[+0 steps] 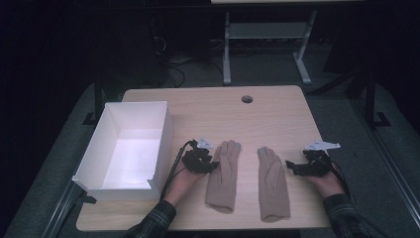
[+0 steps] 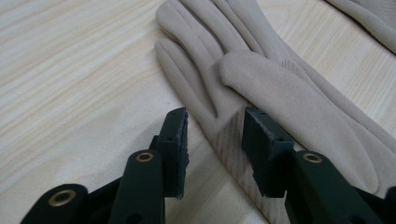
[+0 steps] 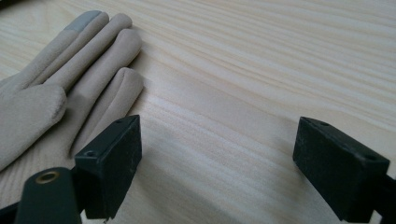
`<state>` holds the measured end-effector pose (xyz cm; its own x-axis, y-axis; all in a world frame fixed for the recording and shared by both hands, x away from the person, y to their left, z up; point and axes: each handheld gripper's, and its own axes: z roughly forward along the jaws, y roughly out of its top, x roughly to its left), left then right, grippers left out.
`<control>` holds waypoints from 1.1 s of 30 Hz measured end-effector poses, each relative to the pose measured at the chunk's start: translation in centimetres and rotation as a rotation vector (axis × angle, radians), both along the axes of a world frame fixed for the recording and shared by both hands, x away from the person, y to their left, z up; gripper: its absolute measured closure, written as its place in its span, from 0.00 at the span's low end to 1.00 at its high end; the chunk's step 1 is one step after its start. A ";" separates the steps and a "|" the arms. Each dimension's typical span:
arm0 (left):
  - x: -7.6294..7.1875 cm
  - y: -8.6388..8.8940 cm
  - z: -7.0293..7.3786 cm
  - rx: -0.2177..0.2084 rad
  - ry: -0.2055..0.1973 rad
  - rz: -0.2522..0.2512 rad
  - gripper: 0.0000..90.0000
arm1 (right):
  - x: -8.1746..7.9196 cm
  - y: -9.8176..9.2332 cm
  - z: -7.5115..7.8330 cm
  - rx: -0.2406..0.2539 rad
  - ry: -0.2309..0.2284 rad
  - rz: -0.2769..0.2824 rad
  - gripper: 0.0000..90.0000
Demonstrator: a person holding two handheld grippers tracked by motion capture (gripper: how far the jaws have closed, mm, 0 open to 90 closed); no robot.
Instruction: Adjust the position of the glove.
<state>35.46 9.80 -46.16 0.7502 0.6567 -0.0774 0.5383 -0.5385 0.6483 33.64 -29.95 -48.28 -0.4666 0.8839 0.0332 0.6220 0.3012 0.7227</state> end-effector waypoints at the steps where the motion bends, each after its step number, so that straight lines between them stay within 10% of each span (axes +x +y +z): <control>1: 0.0 0.0 0.0 -0.005 0.004 -0.003 0.69 | 0.0 0.0 0.0 0.000 0.000 0.000 0.17; 9: -0.2 -0.2 0.0 -0.036 0.028 -0.030 0.96 | -0.2 0.0 0.1 0.003 -0.004 0.002 0.27; 19: -0.1 0.6 0.4 -0.128 0.080 -0.031 0.98 | -2.1 0.1 2.2 0.086 0.075 0.169 1.00; 33: -0.3 0.4 0.7 -0.188 0.111 -0.059 0.98 | -3.2 2.5 1.6 0.069 0.152 0.328 1.00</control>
